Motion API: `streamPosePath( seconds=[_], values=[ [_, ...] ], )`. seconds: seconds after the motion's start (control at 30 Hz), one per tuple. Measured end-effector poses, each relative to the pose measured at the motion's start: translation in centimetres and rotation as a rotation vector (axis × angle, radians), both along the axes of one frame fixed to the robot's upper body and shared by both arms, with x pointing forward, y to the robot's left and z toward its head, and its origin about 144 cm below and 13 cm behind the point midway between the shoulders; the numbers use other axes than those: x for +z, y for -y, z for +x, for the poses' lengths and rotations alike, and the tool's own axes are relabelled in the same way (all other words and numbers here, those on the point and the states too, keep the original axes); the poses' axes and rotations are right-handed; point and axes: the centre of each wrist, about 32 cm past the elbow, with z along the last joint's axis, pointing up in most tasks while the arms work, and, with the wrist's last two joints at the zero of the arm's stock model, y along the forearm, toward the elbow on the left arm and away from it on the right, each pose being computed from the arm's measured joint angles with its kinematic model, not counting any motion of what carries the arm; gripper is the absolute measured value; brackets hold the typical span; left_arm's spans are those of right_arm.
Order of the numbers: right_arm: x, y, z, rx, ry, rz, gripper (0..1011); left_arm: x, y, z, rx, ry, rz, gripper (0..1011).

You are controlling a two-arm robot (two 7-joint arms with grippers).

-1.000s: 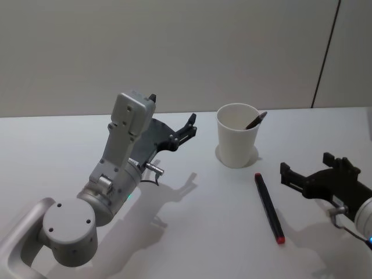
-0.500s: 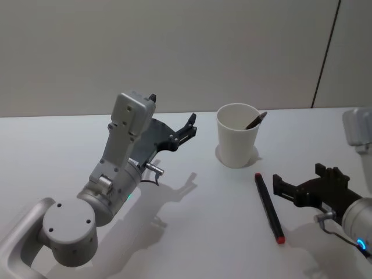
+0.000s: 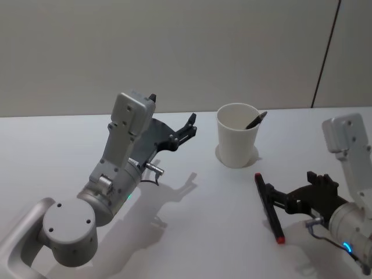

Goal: Place the pen into the pen holder.

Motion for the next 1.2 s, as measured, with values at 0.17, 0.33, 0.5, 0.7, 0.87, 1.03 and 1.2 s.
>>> streamPosePath(
  seconds=[0.17, 0.33, 0.5, 0.7, 0.87, 1.03, 1.2],
  values=[
    [-0.5, -0.3, 0.2, 0.002, -0.012, -0.014, 1002, 0.0, 0.0, 0.0, 0.0, 0.0, 0.0, 1001],
    [-0.8, -0.7, 0.5, 0.004, -0.021, -0.025, 1002, 0.0, 0.0, 0.0, 0.0, 0.0, 0.0, 1001],
    [-1.1, -1.0, 0.7, 0.006, -0.025, -0.033, 1002, 0.0, 0.0, 0.0, 0.0, 0.0, 0.0, 1001],
    [-1.4, -1.5, 0.9, 0.012, -0.029, -0.042, 1002, 0.0, 0.0, 0.0, 0.0, 0.0, 0.0, 1001],
    [-1.7, -1.9, 1.1, 0.013, -0.032, -0.052, 1002, 0.0, 0.0, 0.0, 0.0, 0.0, 0.0, 1001],
    [-2.0, -2.2, 1.3, 0.012, -0.035, -0.061, 1002, 0.0, 0.0, 0.0, 0.0, 0.0, 0.0, 1001],
    [-2.3, -2.6, 1.5, 0.01, -0.039, -0.069, 1002, 0.0, 0.0, 0.0, 0.0, 0.0, 0.0, 1001]
  ],
)
